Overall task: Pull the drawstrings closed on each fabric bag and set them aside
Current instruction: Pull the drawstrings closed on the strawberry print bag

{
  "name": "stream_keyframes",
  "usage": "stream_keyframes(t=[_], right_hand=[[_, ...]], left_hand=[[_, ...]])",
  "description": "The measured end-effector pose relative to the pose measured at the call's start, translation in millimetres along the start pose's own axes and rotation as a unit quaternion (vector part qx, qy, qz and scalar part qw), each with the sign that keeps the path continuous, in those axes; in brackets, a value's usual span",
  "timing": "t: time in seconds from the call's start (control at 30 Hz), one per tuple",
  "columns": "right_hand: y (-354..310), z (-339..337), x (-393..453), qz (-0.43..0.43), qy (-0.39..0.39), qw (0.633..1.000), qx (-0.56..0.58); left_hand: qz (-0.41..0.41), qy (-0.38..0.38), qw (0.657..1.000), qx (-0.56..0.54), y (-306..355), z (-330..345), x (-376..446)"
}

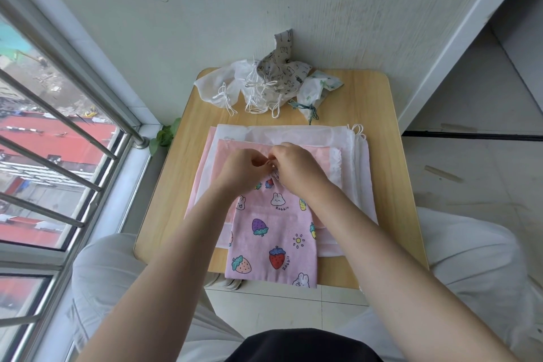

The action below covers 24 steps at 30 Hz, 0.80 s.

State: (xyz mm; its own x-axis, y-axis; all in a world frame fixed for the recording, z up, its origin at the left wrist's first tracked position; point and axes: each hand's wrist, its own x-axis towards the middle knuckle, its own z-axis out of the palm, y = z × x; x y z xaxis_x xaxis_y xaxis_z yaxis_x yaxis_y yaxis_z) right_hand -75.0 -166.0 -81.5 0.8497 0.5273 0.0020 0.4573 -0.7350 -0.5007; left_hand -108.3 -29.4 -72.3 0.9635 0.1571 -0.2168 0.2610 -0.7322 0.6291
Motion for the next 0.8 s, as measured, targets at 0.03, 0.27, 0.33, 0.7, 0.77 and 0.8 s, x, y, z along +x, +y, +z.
stream_keyframes(t=[0.03,0.27,0.33,0.7,0.77,0.8], right_hand=[[-1.0,-0.1,1.2,-0.006,-0.020,0.999,-0.028],[-1.0,-14.8,11.6,0.116,-0.141,0.971,0.156],[1.7,-16.9,14.0,0.153,-0.168,0.946,0.233],[8.8,-17.1,15.1,0.254,-0.272,0.814,0.445],[9.8,-15.1,15.4,0.268,-0.259,0.808,0.456],[10.8,-12.9,16.8,0.276,-0.246,0.808,0.459]], left_hand=[[0.009,0.006,1.000,0.017,-0.3,0.3,0.5],[0.047,0.075,0.991,0.101,-8.5,6.7,0.2],[0.053,0.097,0.988,0.106,-13.5,12.2,-3.3],[-0.017,0.187,0.982,0.003,-10.6,22.6,-20.6],[-0.021,0.160,0.986,-0.041,-10.0,22.4,-20.4],[-0.018,0.147,0.986,-0.074,-8.9,22.3,-21.3]])
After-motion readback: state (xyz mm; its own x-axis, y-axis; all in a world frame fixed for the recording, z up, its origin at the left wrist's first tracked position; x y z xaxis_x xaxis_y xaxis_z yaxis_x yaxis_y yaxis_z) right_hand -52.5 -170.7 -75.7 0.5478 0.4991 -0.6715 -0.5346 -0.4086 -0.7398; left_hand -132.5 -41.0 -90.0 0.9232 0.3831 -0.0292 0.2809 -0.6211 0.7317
